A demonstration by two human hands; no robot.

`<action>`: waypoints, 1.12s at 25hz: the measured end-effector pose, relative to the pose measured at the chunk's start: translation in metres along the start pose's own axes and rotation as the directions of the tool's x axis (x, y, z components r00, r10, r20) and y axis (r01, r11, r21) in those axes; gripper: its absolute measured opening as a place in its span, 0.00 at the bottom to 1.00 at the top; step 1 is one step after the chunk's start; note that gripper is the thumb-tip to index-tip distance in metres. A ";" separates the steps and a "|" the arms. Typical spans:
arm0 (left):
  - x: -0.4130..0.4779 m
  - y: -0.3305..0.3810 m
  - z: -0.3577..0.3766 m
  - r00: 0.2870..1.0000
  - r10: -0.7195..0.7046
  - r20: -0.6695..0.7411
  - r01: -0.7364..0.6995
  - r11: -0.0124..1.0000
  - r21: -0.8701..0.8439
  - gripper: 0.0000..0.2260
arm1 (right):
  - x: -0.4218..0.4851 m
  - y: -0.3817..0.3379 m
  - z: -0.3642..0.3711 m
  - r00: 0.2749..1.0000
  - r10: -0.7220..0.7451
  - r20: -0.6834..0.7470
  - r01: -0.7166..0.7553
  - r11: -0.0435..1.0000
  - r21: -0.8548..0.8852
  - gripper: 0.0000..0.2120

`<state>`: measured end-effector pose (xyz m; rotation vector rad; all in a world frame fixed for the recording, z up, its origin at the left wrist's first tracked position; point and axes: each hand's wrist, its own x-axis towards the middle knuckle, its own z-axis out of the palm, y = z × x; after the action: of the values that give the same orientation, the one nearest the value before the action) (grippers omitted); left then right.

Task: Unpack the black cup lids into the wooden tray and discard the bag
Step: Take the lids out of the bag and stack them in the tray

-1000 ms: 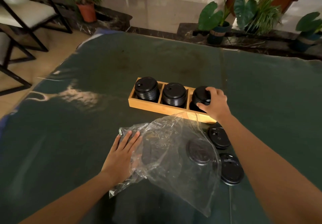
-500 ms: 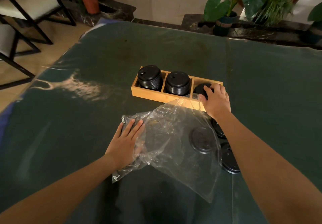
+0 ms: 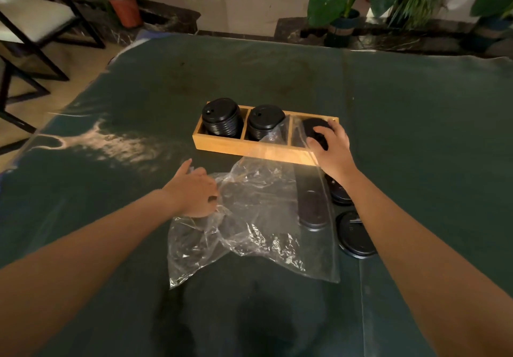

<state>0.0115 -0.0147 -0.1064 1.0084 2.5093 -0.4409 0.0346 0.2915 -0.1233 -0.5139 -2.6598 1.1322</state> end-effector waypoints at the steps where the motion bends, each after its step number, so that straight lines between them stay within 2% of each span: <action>1: 0.001 -0.001 -0.006 1.000 0.002 0.029 -0.002 1.000 0.011 0.17 | -0.006 0.001 -0.008 1.000 -0.012 -0.005 0.012 1.000 0.023 0.20; 2: 0.001 -0.001 -0.013 0.999 -0.004 0.044 0.004 1.000 0.009 0.16 | -0.012 0.003 -0.018 1.000 -0.020 -0.013 0.021 0.999 0.028 0.20; 4: 0.002 0.002 -0.034 0.997 -0.070 -0.013 0.069 0.993 -0.094 0.14 | -0.025 0.008 -0.043 1.000 0.000 -0.015 0.000 1.000 0.024 0.21; 6: -0.003 0.015 -0.066 0.959 -0.203 -0.198 0.151 0.957 -0.247 0.13 | -0.041 0.018 -0.066 0.998 0.060 -0.009 -0.060 0.998 0.023 0.21; 7: -0.005 0.030 -0.083 0.905 -0.243 -0.349 0.126 0.937 -0.325 0.14 | -0.052 0.024 -0.078 0.996 0.091 -0.008 -0.091 0.996 0.021 0.21; 9: -0.015 0.078 -0.112 0.738 -0.252 -0.626 -0.113 0.868 -0.484 0.14 | -0.072 0.033 -0.088 0.991 0.134 0.016 -0.134 0.991 -0.007 0.20; 10: -0.021 0.116 -0.125 0.697 -0.209 -0.686 -0.286 0.796 -0.533 0.15 | -0.084 0.038 -0.093 0.990 0.137 0.024 -0.136 0.990 -0.042 0.20; 11: -0.025 0.158 -0.133 0.713 -0.135 -0.688 -0.443 0.675 -0.591 0.16 | -0.095 0.042 -0.095 0.990 0.138 0.029 -0.136 0.989 -0.060 0.20; 12: -0.027 0.200 -0.135 0.773 -0.046 -0.633 -0.518 0.530 -0.671 0.18 | -0.107 0.048 -0.094 0.989 0.143 0.028 -0.142 0.989 -0.041 0.19; 13: -0.024 0.238 -0.134 0.843 0.037 -0.536 -0.504 0.401 -0.765 0.19 | -0.119 0.054 -0.092 0.984 0.174 0.037 -0.175 0.985 0.014 0.17; 14: -0.018 0.267 -0.130 0.903 0.074 -0.422 -0.423 0.313 -0.850 0.21 | -0.132 0.060 -0.088 0.976 0.211 0.055 -0.214 0.974 0.068 0.16; 15: -0.008 0.287 -0.125 0.944 0.049 -0.325 -0.326 0.268 -0.907 0.22 | -0.143 0.063 -0.082 0.967 0.240 0.089 -0.248 0.964 0.097 0.15; 17: 0.016 0.297 -0.111 0.968 -0.097 -0.233 -0.205 0.236 -0.950 0.22 | -0.158 0.068 -0.069 0.962 0.238 0.133 -0.249 0.966 0.072 0.10; 18: 0.026 0.295 -0.102 0.956 -0.169 -0.240 -0.192 0.260 -0.946 0.22 | -0.163 0.070 -0.062 0.962 0.214 0.172 -0.214 0.977 -0.016 0.12; 19: 0.033 0.292 -0.093 0.940 -0.216 -0.265 -0.185 0.329 -0.926 0.22 | -0.166 0.074 -0.056 0.960 0.200 0.197 -0.178 0.977 -0.121 0.20; 21: 0.041 0.285 -0.074 0.923 -0.236 -0.304 -0.125 0.564 -0.816 0.23 | -0.172 0.077 -0.049 0.966 0.155 0.205 -0.091 0.953 -0.288 0.34; 23: 0.045 0.273 -0.055 0.927 -0.215 -0.307 -0.026 0.781 -0.624 0.27 | -0.177 0.080 -0.043 0.982 0.091 0.165 -0.030 0.939 -0.344 0.38; 24: 0.046 0.264 -0.046 0.933 -0.206 -0.294 0.017 0.844 -0.535 0.30 | -0.180 0.081 -0.041 0.990 0.069 0.124 -0.022 0.940 -0.342 0.37; 28: 0.047 0.231 -0.019 0.964 -0.212 -0.160 0.146 0.927 -0.347 0.34 | -0.185 0.081 -0.039 0.998 0.044 0.042 -0.027 0.940 -0.341 0.35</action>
<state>0.1394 0.1803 -0.1438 0.7220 2.7393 0.0401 0.2358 0.2974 -0.1651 -0.5998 -2.9166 0.6979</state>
